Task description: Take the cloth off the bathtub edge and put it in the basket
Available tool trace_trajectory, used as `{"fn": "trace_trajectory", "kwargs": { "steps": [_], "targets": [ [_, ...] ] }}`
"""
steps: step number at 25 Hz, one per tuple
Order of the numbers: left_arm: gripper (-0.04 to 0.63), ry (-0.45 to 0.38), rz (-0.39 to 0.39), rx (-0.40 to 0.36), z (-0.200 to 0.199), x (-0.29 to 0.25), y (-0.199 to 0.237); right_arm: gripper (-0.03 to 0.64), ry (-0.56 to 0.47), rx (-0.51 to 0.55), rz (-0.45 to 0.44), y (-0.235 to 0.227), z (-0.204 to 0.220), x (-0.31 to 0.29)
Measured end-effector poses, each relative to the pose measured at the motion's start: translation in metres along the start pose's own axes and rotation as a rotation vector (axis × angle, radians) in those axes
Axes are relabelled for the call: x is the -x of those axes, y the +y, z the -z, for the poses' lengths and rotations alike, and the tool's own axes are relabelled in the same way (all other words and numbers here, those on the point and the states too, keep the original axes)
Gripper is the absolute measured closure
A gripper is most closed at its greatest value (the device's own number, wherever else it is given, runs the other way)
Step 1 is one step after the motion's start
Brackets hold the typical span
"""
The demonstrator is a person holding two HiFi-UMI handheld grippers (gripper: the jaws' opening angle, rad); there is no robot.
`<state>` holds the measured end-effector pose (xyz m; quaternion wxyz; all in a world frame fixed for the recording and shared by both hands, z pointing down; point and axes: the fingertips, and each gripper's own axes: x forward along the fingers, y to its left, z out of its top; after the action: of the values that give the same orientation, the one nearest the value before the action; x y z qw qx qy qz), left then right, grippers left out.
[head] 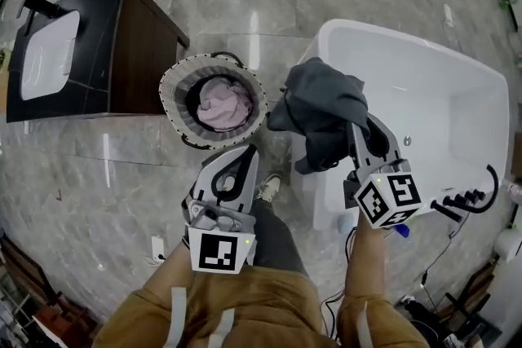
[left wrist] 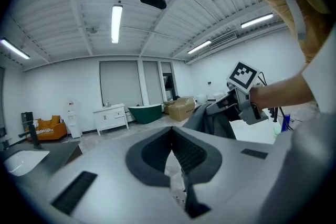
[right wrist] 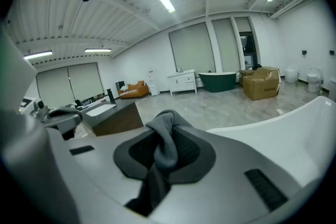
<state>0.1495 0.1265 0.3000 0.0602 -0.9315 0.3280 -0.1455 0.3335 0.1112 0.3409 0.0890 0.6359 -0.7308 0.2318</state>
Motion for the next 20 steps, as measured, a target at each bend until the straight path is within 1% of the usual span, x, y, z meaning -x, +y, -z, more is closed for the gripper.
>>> {"fn": "trace_trajectory", "kwargs": {
  "steps": [3, 6, 10, 14, 20],
  "targets": [
    [0.591, -0.025, -0.012, -0.001, -0.027, 0.017, 0.002, 0.569, -0.047, -0.009, -0.023, 0.022, -0.036, 0.031],
    [0.591, -0.068, -0.023, -0.015, -0.051, 0.026, 0.008, 0.569, -0.108, -0.003, -0.039, 0.037, -0.072, 0.054],
    [0.591, -0.093, -0.036, -0.033, -0.073, 0.044, 0.021, 0.569, -0.157, 0.012, -0.046, 0.061, -0.109, 0.076],
    [0.591, -0.112, -0.053, -0.024, -0.092, 0.063, 0.03, 0.569, -0.189, 0.022, -0.064, 0.087, -0.138, 0.102],
    [0.591, -0.172, -0.061, -0.046, -0.124, 0.077, 0.051, 0.569, -0.315, 0.059, -0.075, 0.119, -0.202, 0.142]
  ]
}}
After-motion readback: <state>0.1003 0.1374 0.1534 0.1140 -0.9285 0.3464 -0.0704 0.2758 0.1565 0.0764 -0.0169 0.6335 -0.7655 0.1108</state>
